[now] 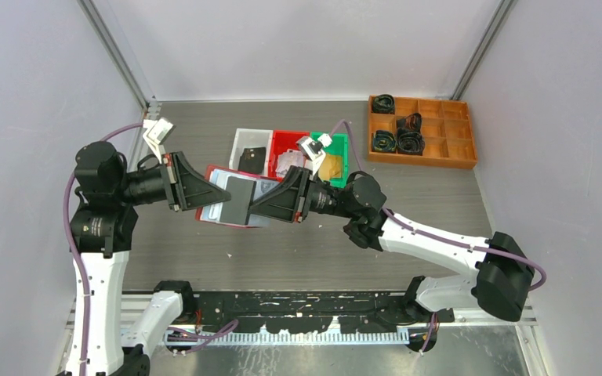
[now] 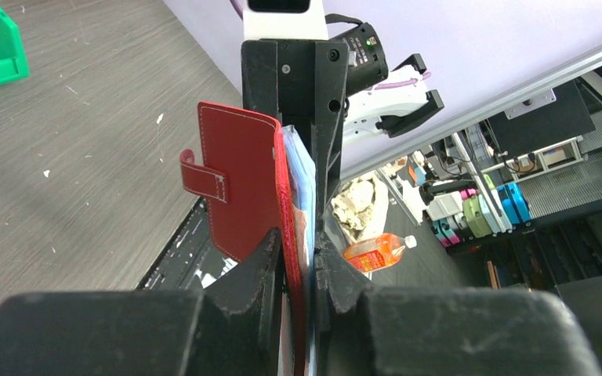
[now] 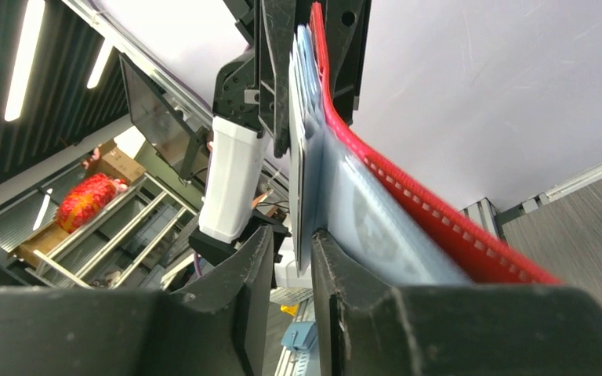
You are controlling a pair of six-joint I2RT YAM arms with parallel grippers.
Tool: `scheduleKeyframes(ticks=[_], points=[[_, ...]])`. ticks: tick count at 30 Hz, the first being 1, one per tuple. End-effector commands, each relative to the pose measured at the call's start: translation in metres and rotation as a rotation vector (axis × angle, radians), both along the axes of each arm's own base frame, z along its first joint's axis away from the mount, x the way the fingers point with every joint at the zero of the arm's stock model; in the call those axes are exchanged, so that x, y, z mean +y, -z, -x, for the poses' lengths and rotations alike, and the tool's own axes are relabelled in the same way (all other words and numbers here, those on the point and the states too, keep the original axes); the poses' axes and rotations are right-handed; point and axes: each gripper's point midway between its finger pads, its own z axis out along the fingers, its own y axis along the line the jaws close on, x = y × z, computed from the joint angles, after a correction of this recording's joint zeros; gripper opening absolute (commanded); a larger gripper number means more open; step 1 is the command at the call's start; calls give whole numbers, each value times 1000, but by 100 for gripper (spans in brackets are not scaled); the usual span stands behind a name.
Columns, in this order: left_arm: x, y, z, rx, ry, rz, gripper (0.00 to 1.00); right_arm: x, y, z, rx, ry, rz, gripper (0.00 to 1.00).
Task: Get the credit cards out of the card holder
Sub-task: Remove the credit card from the card holder.
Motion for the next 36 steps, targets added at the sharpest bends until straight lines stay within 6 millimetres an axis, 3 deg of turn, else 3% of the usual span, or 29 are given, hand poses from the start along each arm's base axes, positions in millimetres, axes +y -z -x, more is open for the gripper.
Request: scheduleKeyframes(ticks=[1, 9, 18, 23, 24, 30, 34, 36], points=[[-1, -12, 14, -67, 46, 12, 5, -6, -36, 4, -52, -22, -105, 28], [-1, -13, 13, -69, 47, 11, 5, -10, -34, 2, -38, -15, -103, 1], [-1, -17, 12, -72, 45, 11, 5, -22, -12, -4, -7, 48, -72, 1], [-1, -17, 11, -75, 37, 10, 6, -21, -15, -2, -13, 42, -64, 1], [-1, -17, 11, -75, 37, 10, 5, -21, -16, -2, -12, 35, -66, 2], [-1, -18, 10, -79, 31, 9, 3, -13, -31, -2, -1, -9, -107, 32], [0, -16, 11, -86, 28, 1, 3, -11, -39, -3, 9, -25, -137, 39], [0, -14, 10, -84, 28, -2, 3, -12, -40, -3, 5, -27, -145, 35]])
